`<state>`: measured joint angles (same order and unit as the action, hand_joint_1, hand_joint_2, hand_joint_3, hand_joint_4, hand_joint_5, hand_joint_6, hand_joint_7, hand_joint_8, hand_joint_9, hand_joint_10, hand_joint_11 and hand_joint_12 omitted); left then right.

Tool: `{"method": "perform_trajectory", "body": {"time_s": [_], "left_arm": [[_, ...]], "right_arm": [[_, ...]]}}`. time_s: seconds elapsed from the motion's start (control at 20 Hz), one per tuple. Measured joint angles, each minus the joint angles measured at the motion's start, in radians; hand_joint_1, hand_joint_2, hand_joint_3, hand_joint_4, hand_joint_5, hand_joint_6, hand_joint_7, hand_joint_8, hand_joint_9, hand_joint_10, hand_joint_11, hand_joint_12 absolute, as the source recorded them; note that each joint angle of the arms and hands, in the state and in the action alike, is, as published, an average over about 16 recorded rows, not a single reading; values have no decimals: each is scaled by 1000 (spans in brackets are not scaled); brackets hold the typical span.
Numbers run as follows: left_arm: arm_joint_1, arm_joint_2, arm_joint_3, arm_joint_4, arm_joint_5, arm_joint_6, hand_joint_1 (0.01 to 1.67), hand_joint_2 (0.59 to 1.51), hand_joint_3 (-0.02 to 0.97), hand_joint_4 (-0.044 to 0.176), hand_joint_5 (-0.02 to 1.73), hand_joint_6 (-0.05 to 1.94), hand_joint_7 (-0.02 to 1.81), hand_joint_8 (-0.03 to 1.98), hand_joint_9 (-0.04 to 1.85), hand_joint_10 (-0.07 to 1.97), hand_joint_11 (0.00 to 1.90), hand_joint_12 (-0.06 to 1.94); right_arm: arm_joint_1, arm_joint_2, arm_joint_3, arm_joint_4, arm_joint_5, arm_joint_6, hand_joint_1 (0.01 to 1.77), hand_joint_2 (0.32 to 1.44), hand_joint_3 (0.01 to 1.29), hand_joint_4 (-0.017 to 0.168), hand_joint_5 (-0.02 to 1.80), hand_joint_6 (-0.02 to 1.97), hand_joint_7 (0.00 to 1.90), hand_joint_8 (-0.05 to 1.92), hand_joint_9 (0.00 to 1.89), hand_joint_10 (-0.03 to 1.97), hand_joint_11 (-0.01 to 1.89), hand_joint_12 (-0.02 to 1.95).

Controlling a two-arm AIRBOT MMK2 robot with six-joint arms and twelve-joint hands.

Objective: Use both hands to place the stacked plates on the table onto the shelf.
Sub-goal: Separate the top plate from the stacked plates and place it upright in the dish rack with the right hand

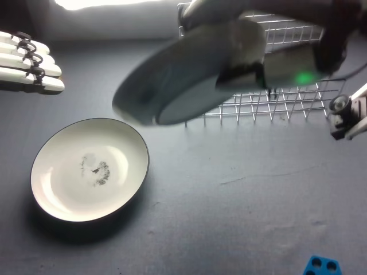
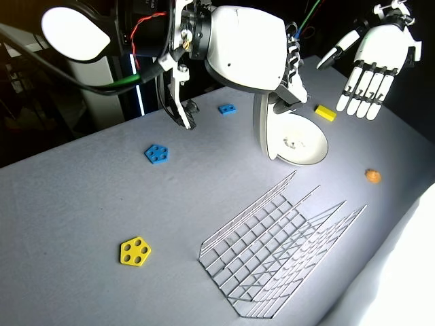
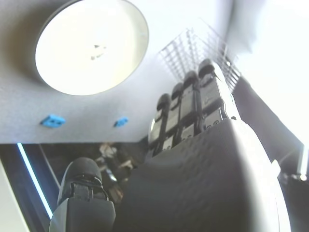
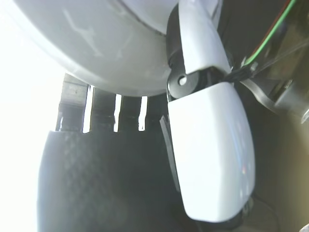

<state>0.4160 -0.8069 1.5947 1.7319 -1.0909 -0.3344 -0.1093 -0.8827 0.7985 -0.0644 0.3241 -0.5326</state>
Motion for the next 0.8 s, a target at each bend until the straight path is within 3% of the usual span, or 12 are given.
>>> {"method": "perform_trajectory", "body": {"time_s": [0.3, 0.8], "left_arm": [[11, -22, -2, 14, 19, -4, 15, 1114, 5, 1, 23, 15, 22, -4, 22, 7, 19, 11], [93, -50, -35, 11, 74, 9, 15, 1117, 5, 1, 24, 15, 23, -4, 19, 8, 19, 10]], "right_arm": [[3, 22, 61, -97, 16, 243, 1319, 1062, 12, -3, 780, 1269, 899, 1097, 766, 1343, 588, 1412], [7, 58, 156, -120, 27, 375, 1328, 1063, 12, -5, 782, 1245, 883, 1096, 789, 1341, 624, 1417]]}}
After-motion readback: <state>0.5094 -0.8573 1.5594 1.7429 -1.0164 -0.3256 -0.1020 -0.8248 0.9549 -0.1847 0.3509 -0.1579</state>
